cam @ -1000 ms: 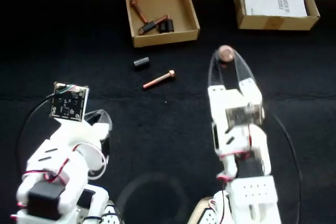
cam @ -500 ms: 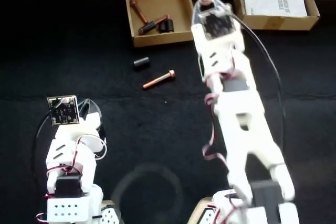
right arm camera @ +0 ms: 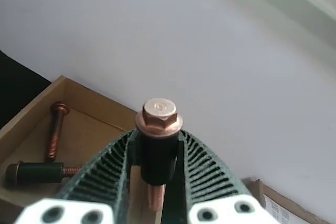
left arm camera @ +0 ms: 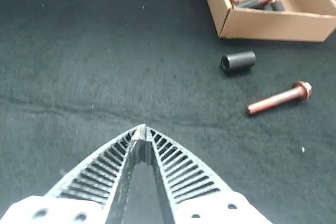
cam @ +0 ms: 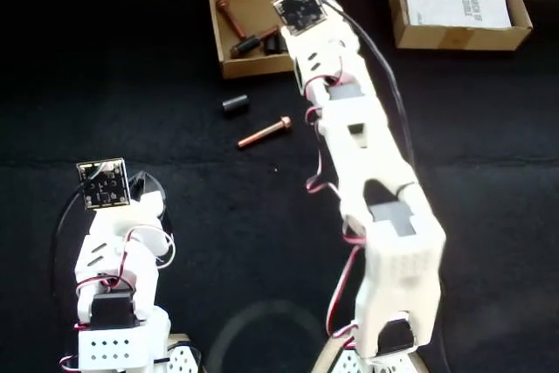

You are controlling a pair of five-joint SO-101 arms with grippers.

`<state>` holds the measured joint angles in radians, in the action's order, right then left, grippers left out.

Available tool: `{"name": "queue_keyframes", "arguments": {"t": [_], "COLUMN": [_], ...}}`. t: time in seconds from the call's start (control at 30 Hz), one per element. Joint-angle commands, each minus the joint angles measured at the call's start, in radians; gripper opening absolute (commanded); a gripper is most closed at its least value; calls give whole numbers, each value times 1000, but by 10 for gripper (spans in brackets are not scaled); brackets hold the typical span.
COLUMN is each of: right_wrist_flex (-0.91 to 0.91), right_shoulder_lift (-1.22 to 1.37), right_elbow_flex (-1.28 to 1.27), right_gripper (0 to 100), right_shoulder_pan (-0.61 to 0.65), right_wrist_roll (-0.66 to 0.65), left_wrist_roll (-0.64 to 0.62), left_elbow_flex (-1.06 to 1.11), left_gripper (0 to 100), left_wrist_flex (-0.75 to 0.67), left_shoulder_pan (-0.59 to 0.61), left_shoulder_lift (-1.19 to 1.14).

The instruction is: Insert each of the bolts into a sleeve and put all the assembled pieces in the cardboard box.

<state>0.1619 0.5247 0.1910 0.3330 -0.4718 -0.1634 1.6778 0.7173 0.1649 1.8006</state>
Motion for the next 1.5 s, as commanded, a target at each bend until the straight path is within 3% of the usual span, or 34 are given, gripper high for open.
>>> {"name": "queue_keyframes", "arguments": {"t": [0.0, 0.13, 0.33, 0.43, 0.57, 0.67, 0.83, 1.0, 1.2, 1.47], "right_wrist_flex": [31, 24, 22, -41, -252, -306, -332, -556, -851, -1202], "right_shoulder_lift": [99, 211, 285, 286, 285, 288, 277, 186, 35, 21], "right_elbow_flex": [208, 329, 371, 369, 377, 374, 377, 395, 481, 745], "right_gripper": [7, 7, 8, 14, 111, 170, 181, 181, 181, 181], "right_shoulder_pan": [2, -8, -12, -12, -5, -5, -7, 31, 110, 180], "right_wrist_roll": [63, 212, 308, 308, 310, 310, 310, 325, 687, 1074], "left_wrist_roll": [-6, -6, -6, -6, -6, -6, -6, -6, -6, -6], "left_elbow_flex": [18, 18, 18, 18, 18, 18, 18, 18, 18, 18], "left_gripper": [27, 27, 27, 27, 27, 27, 27, 27, 27, 27], "left_wrist_flex": [8, 9, 11, 20, 32, 52, 52, 54, 68, 68], "left_shoulder_pan": [12, 12, 12, 12, 12, 12, 10, 5, 4, 4], "left_shoulder_lift": [8, 10, 10, 10, 18, 19, 19, 19, 19, 18]}}
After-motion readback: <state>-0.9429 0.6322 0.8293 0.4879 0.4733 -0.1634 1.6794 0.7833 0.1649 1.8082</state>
